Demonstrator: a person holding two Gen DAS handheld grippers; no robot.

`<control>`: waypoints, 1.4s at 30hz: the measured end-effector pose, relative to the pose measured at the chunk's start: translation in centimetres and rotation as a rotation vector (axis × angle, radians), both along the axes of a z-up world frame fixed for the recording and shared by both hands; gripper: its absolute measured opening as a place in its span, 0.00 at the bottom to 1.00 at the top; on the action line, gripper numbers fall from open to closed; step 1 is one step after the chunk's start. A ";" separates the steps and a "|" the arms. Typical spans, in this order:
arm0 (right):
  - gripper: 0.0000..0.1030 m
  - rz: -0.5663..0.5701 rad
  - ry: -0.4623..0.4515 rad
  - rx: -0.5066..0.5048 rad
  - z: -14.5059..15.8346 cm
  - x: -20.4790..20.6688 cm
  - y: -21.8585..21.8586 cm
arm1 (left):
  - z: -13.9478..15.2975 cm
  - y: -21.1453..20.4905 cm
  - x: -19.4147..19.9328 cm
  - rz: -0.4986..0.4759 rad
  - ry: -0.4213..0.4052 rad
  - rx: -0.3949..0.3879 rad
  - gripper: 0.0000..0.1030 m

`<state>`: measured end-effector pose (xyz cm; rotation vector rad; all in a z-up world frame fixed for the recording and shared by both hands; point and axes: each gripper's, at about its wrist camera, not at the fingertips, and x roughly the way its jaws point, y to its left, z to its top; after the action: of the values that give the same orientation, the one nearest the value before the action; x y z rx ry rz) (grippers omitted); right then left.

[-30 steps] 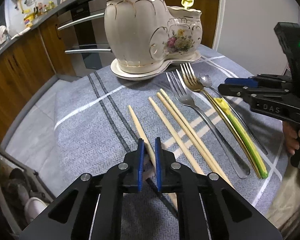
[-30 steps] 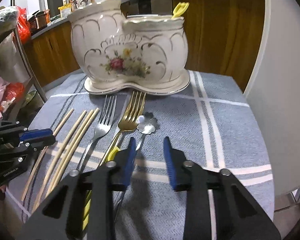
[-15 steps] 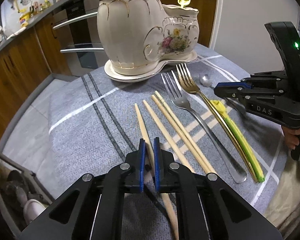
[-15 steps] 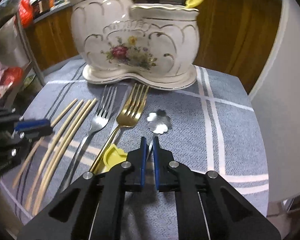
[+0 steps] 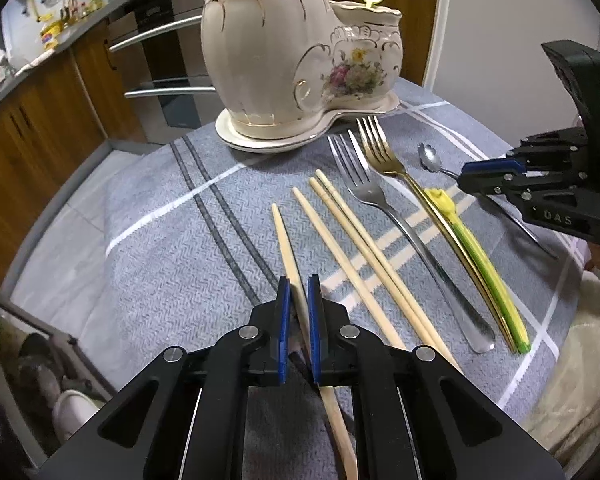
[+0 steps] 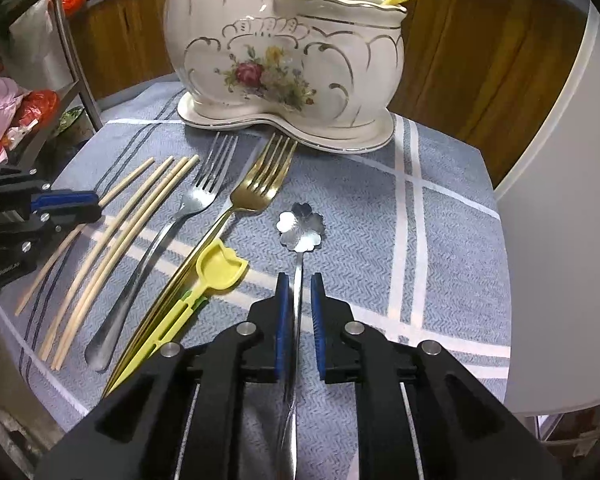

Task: Organize utensils
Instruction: 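Grasp another chopstick with the left tool while the right tool grasps the silver spoon, then lift chopstick into tall cup with left tool while right tool lowers silver spoon into smaller cup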

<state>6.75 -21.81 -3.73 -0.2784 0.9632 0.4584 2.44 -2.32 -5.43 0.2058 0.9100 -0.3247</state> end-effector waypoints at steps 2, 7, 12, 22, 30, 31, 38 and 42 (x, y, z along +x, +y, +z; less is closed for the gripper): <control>0.03 -0.009 -0.002 0.021 -0.1 -0.3 -0.1 | 0.0 0.0 0.2 0.004 -0.006 0.004 0.08; 0.03 -0.032 -0.051 0.117 0.9 -1.7 -1.3 | 0.7 0.9 -0.3 0.012 -0.034 -0.035 0.07; 0.03 -0.033 -0.161 0.211 3.2 -3.5 -2.2 | 2.6 1.5 -1.2 0.005 -0.104 -0.082 0.07; 0.03 -0.039 -0.397 0.288 7.1 -5.8 -2.3 | 5.8 2.3 -2.2 0.009 -0.215 -0.144 0.06; 0.03 -0.041 -0.515 0.347 9.1 -6.4 -2.2 | 8.0 2.5 -3.3 0.008 -0.302 -0.184 0.06; 0.03 -0.044 -0.520 0.354 9.3 -6.4 -2.2 | 8.2 2.6 -3.4 0.011 -0.310 -0.185 0.06; 0.03 -0.053 -0.512 0.413 9.8 -5.1 -1.9 | 9.6 3.2 -3.9 0.005 -0.353 -0.220 0.06; 0.03 -0.084 -0.512 0.484 11.1 -2.9 -2.1 | 11.7 3.8 -3.2 0.008 -0.416 -0.263 0.06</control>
<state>3.82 -23.87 7.34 0.0856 0.3441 0.4965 -0.81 1.45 6.28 0.0231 0.4515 -0.3742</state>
